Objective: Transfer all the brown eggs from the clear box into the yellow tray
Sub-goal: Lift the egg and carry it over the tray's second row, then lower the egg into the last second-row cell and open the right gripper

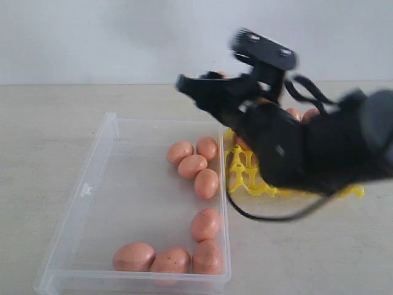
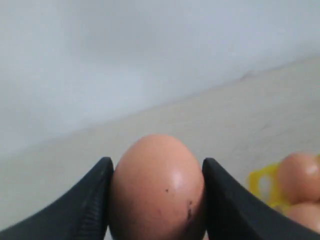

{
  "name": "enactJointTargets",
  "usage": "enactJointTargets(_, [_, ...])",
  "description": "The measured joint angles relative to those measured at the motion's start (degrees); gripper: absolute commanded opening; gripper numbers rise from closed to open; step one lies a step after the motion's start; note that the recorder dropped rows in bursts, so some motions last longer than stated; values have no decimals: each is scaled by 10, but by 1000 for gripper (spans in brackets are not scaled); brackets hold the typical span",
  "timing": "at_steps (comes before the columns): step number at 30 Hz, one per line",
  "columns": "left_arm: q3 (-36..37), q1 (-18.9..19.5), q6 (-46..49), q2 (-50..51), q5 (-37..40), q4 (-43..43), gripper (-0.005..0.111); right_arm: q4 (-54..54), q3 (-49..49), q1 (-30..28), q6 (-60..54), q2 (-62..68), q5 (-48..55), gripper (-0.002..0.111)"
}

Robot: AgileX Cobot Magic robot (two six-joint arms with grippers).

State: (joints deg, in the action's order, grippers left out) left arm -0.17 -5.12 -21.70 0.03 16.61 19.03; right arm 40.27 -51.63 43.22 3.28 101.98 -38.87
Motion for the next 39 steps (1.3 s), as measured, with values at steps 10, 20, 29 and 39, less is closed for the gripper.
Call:
enactJointTargets(10, [0,0,0,0,0,0,1,-351,208,-348,259,-88,-240,0])
enactJointTargets(20, [0,0,0,0,0,0,1,-1073,31,-590,507,118,-215,0])
enactJointTargets(29, [0,0,0,0,0,0,1,-995,29,-559,402,133,-115,14])
enactJointTargets(39, [0,0,0,0,0,0,1,-982,8,-524,393,133,-85,30])
